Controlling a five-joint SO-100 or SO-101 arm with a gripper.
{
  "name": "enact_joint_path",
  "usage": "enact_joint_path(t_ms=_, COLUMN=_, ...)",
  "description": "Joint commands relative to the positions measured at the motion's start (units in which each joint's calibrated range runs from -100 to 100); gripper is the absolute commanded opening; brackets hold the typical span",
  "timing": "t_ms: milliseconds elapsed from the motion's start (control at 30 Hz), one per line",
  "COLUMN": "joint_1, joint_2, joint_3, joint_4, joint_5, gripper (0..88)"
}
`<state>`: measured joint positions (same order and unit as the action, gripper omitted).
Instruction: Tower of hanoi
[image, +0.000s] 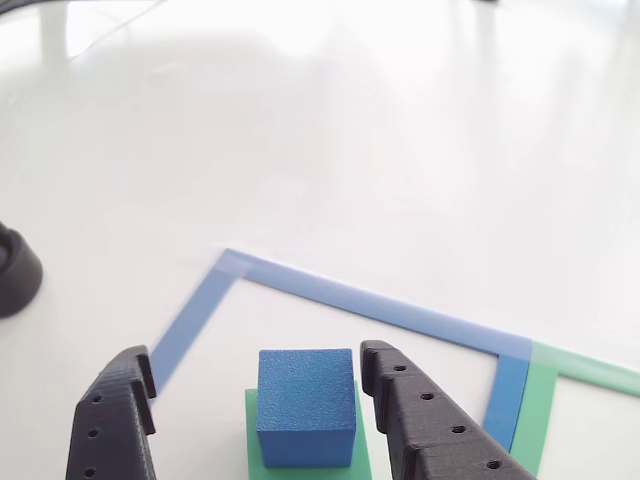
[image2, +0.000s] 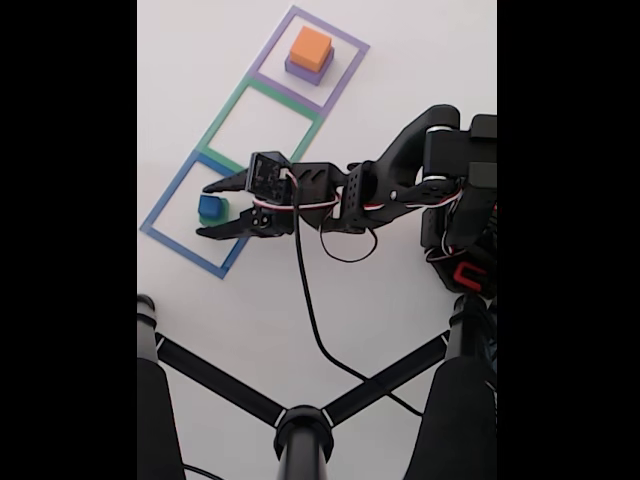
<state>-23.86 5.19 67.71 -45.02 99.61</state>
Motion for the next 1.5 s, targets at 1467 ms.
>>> enact_joint_path(t_ms=1467, joint_1=19.6, joint_2=-40.3, joint_3=-92.5, joint_4=144.7, joint_5=-8.2, gripper=0.1)
